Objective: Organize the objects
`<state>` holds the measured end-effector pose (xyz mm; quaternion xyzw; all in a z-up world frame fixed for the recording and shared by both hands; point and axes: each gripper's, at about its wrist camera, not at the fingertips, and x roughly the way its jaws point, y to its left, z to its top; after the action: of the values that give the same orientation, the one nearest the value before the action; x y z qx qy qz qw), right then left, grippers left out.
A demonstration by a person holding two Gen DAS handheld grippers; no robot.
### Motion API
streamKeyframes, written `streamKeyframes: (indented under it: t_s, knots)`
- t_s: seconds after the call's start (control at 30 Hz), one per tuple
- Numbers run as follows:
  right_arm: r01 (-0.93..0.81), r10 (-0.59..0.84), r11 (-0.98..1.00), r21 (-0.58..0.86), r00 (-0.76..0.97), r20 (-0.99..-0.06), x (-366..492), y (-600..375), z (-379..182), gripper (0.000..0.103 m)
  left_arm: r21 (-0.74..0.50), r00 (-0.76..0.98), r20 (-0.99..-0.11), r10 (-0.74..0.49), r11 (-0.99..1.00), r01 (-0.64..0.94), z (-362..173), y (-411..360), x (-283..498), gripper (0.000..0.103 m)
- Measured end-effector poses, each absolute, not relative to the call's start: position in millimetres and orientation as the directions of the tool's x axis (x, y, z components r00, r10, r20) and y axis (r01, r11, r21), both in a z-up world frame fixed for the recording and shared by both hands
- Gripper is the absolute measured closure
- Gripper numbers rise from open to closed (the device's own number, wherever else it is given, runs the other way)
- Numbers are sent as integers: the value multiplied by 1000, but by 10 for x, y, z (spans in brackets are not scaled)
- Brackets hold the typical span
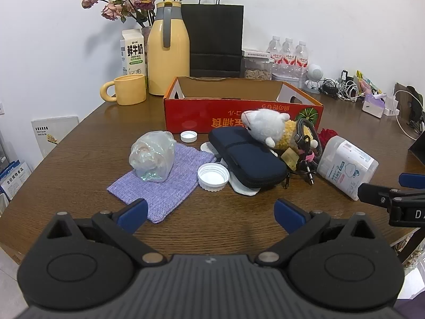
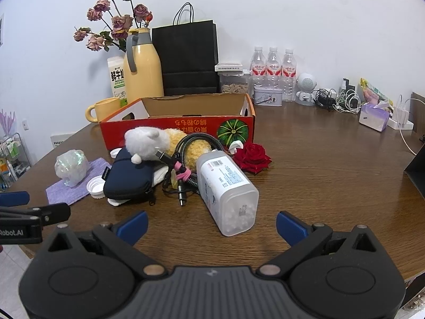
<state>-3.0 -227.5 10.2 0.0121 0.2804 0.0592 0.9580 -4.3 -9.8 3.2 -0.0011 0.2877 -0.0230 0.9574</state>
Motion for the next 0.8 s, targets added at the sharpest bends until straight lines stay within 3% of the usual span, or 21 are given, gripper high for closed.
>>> streamKeyframes:
  t_s: [0.43,0.57,0.73,0.8]
  knots:
    - [-103,115,993,51,840,-531,-24,-2294,115,0,-22,833,-551,-43,999,37,49,-80,-28,0]
    - [-62,62,998,16,877,-476,52,-2366,71,1,-27,841,-540,-12,1000,-3,35,-14,36,0]
    - [-116,117,993,30,878,-464,382,-2465,-68,15,-11,851,-523,45,998,-60,-8,90,179,0]
    - [-159,155,987,33,862,-483,534,-2456,-123,27,-2,850,-522,69,997,-82,-32,148,238,0]
